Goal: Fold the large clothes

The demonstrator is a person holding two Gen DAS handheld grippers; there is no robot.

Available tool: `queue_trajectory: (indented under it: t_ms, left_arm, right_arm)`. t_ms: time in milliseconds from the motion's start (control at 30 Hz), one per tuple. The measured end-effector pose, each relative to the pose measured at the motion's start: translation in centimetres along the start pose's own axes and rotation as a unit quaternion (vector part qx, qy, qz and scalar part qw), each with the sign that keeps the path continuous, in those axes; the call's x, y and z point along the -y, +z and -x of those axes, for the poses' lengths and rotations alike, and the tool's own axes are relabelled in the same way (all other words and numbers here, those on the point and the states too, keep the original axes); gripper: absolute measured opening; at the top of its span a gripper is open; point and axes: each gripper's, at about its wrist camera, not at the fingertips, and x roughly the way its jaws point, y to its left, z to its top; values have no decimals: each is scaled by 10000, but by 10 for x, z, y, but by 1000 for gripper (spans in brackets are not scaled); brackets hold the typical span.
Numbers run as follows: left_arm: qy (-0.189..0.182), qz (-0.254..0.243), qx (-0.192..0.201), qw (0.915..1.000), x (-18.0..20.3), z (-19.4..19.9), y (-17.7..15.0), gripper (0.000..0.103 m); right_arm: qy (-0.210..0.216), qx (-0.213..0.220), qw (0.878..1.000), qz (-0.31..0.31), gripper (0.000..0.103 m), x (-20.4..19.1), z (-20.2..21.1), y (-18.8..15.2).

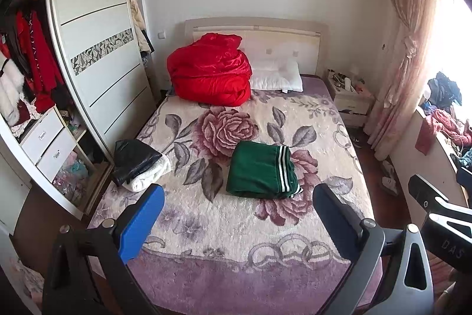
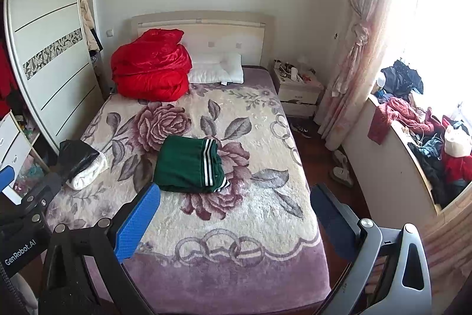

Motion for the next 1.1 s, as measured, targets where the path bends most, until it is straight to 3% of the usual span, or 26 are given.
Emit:
queue_trajectory:
  t_ms: [1100]
  left_arm:
    - [44,-45,81,9999,-2,5,-3,103]
  right_arm:
    - [-91,-21,9999,-120,103,-5,17,-24]
